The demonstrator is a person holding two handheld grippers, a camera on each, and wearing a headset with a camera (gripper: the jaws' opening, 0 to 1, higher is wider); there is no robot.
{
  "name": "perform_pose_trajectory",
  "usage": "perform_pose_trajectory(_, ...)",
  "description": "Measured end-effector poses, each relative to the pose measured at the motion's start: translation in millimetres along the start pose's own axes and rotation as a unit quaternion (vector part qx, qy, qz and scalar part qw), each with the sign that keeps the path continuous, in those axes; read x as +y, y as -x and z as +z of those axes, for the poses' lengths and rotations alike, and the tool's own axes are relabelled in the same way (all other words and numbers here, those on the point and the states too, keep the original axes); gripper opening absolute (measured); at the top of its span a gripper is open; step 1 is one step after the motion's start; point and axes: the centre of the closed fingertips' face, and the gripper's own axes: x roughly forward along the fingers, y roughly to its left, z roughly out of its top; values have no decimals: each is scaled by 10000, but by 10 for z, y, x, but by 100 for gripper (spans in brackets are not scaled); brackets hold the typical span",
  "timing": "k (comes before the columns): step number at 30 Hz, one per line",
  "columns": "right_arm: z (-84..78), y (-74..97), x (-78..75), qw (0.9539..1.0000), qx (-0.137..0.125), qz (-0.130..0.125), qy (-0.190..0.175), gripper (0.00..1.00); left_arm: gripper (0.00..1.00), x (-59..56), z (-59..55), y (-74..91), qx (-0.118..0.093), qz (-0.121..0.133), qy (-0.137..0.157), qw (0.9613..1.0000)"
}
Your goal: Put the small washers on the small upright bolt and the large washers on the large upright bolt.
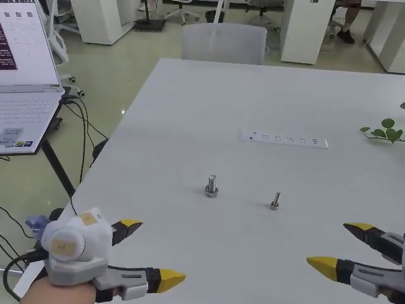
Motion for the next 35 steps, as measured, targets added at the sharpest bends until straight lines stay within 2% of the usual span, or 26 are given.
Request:
perform_pose_trajectory(7, -278, -28, 60, 9999, 124, 37, -101, 80, 88, -18, -106, -32, -51, -12, 136, 9999)
perform_pose_trajectory(12, -382, -31, 123, 9998, 187, 76, -82, 81, 88, 20, -145, -96, -75, 12, 248, 9997)
perform_pose_trajectory(16, -436, -52, 129, 9996, 161, 103, -203, 83, 87, 8, -182, -140, -57, 10, 313, 9995)
perform_pose_trajectory(21, -392, -78, 201, 9995, 103, 206, -212, 87, 88, -17, -187, -169, -69, -6, 368, 9993)
perform_pose_trajectory(25, -285, -98, 269, 9989, -143, 347, -274, 90, 87, -30, -176, -183, -79, -12, 382, 9992)
perform_pose_trajectory(31, -239, -60, 271, 9986, -204, 375, -320, 95, 87, -30, -173, -180, -109, 8, 407, 9991)
perform_pose_trajectory(33, -202, -37, 257, 9980, -340, 367, -383, 100, 87, -26, -188, -181, -81, 9, 403, 9992)
perform_pose_trajectory(35, -233, -28, 245, 9982, -262, 346, -420, 100, 87, -21, -195, -185, -67, 5, 416, 9991)
